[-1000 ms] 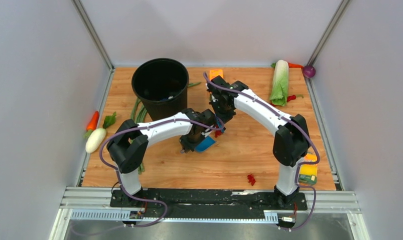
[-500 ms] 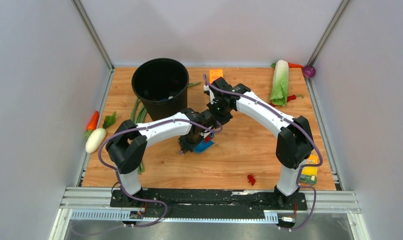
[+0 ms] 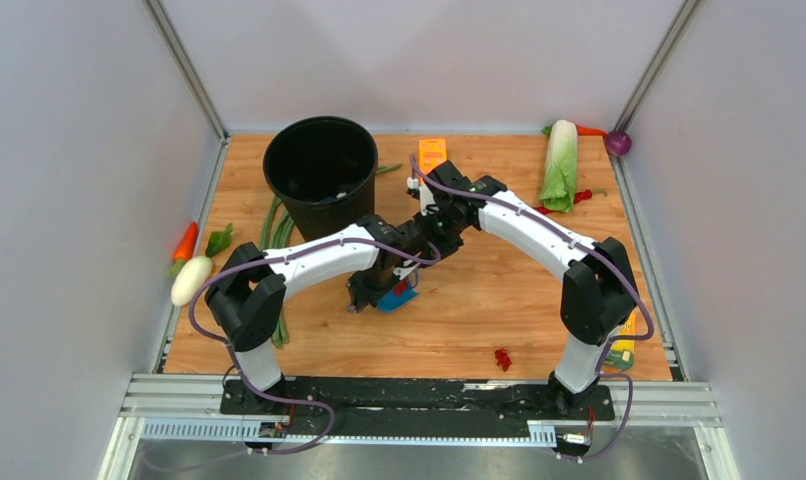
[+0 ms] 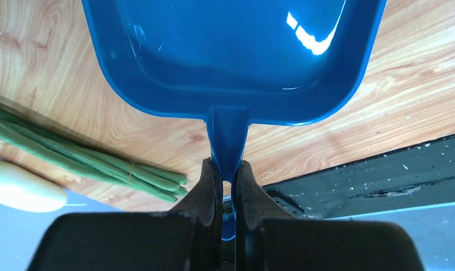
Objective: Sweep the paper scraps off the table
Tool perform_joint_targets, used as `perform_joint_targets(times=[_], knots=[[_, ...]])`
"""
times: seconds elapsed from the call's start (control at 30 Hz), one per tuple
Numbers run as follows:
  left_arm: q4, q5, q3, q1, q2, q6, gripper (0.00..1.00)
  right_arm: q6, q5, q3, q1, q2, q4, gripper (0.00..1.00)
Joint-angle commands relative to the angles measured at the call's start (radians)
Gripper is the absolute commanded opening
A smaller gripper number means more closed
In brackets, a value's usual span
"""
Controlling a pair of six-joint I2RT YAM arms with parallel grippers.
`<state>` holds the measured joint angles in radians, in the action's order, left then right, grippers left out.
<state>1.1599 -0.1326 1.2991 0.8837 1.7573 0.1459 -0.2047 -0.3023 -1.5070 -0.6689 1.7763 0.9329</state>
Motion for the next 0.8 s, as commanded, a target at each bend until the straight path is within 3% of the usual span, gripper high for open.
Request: perform_joint_targets(times=[0.0,0.77], knots=[[-0.126,-0.007,0.040,0.004,-0.031,-0.003,0.00,-0.041,-0.271,-0.015,-0.047,-0.055,-0.046,0.00],[-0.042,-0.065,0.140,0.004,-0.162,0.034,0.00,-0.099,-0.327,-0.117,-0.047,-0.170,-0.039,0.00]])
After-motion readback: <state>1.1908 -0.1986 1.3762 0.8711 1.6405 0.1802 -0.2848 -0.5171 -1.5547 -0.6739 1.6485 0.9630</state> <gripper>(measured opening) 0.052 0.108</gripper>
